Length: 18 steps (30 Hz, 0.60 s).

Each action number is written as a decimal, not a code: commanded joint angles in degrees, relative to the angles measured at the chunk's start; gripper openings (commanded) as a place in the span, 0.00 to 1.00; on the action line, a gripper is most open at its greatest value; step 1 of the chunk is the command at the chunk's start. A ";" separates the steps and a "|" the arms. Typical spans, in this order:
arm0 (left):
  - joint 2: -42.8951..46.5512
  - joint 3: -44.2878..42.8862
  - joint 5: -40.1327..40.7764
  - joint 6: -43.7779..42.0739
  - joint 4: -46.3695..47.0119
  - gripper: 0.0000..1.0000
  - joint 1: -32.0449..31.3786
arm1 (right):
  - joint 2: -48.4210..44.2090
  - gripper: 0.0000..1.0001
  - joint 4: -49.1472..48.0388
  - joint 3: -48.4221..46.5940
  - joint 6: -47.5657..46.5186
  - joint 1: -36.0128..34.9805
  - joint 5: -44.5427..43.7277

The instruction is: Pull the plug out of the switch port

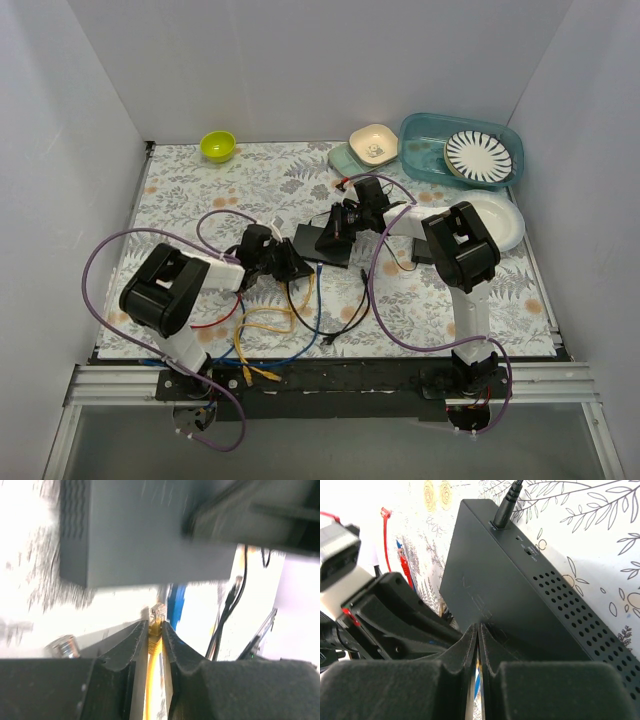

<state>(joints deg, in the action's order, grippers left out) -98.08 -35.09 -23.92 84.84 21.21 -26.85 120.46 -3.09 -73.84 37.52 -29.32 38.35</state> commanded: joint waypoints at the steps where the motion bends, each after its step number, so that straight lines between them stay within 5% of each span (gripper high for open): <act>1: 3.33 6.26 1.60 -1.96 -12.68 0.00 -0.39 | 4.25 0.12 7.58 1.25 -3.59 0.41 -8.47; 7: 18.32 6.36 10.28 0.93 -22.24 0.00 0.39 | 4.16 0.12 7.58 1.42 -3.68 0.41 -8.82; 14: 29.95 6.96 20.58 9.03 -39.31 0.00 10.22 | 3.02 0.12 6.87 2.91 -3.33 0.32 -8.91; 16: 31.54 6.88 20.93 8.07 -40.37 0.12 10.94 | 2.76 0.12 6.79 3.00 -3.33 0.32 -9.08; 18: 32.42 5.74 19.10 6.23 -39.24 0.36 10.94 | 2.32 0.12 6.96 3.09 -3.59 0.32 -9.08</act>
<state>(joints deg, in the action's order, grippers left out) -68.51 -28.62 -6.66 91.46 -12.67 -16.49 120.46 -3.01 -73.91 37.54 -29.32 38.15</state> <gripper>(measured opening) 0.179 0.119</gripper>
